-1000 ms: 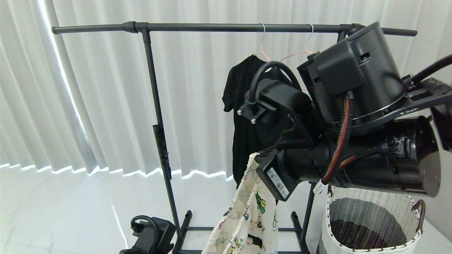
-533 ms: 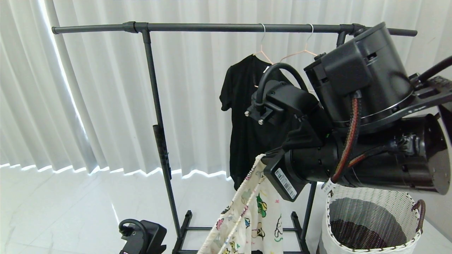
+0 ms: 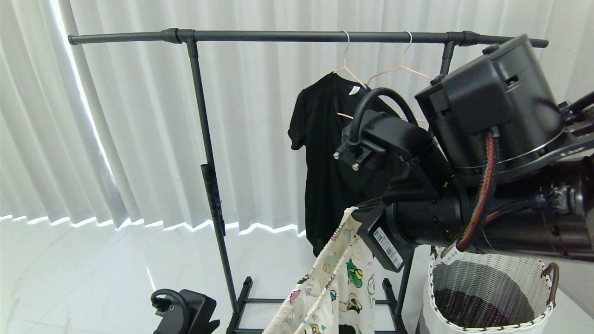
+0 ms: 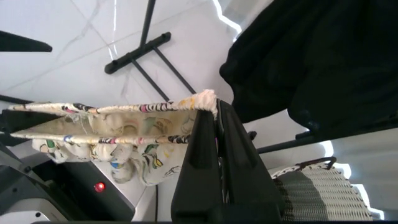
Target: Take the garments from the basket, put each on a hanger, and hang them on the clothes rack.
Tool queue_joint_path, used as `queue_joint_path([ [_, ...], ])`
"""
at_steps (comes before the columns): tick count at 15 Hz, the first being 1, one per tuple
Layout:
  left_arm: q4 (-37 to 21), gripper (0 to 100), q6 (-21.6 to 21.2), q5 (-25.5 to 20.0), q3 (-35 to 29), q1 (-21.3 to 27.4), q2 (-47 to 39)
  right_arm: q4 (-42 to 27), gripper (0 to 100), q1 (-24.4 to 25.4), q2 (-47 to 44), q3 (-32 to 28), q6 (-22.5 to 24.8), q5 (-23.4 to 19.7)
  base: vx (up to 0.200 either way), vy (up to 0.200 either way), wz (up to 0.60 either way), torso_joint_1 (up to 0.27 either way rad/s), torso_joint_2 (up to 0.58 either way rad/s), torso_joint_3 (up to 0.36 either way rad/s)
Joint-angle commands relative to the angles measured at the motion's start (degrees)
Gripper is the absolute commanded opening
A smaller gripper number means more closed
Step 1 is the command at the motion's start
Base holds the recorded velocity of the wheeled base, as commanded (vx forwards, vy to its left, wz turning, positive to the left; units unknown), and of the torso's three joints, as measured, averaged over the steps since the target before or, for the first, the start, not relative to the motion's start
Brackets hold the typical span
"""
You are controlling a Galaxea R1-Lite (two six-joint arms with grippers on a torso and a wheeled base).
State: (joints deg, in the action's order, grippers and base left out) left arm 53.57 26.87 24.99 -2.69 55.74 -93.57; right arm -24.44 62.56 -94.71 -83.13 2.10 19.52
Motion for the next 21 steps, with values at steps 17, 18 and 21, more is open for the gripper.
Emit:
queue_joint_path([
  [17, -41.0, 0, -16.3, -9.2, -32.1, -8.7, 14.0, -1.9, 0, -5.1, 14.2, 15.6, -0.1, 0.3, 0.000, 0.000, 0.00, 0.000, 0.00, 0.000],
  [18, -50.3, 0, -16.3, -13.2, -38.3, -9.8, 15.4, -1.9, 0, -5.3, 14.6, 15.5, -0.1, 0.3, 0.000, 0.000, 0.00, 0.000, 0.00, 0.000],
  [21, -77.1, 0, -16.3, -28.2, -55.8, -12.4, 20.0, -1.9, 0, -5.7, 16.2, 15.4, 0.0, 0.3, 0.000, 0.000, 0.00, 0.000, 0.00, 0.000],
])
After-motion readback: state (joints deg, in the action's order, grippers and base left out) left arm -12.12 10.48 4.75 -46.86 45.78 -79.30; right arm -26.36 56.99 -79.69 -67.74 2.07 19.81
